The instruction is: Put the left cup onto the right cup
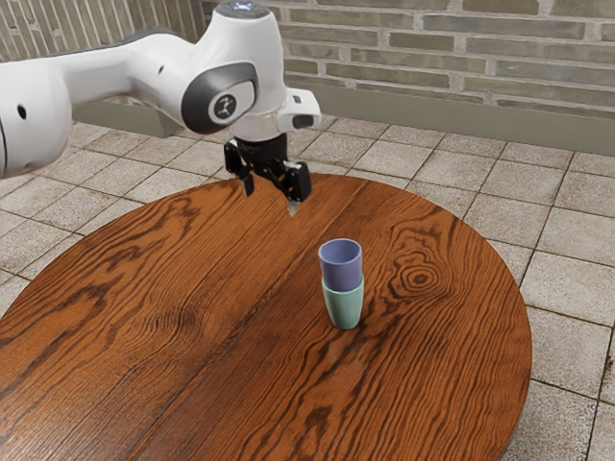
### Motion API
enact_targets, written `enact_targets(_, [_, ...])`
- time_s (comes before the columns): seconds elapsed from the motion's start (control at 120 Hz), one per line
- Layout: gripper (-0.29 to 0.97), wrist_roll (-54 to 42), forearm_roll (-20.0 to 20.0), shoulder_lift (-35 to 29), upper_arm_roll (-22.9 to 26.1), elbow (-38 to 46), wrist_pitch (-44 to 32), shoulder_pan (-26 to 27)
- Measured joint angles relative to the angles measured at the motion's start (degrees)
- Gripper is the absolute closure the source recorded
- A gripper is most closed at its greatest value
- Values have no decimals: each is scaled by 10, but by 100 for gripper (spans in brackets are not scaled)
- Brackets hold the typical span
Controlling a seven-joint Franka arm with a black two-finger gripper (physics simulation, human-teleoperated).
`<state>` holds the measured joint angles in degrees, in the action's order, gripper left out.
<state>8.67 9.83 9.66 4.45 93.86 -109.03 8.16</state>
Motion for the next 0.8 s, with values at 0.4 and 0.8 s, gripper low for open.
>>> enact_targets(0.4, [0,-151,0,-38,-27,14,20,-1])
enact_targets(0.8, [0,-216,-4,-81,-26,46,41,0])
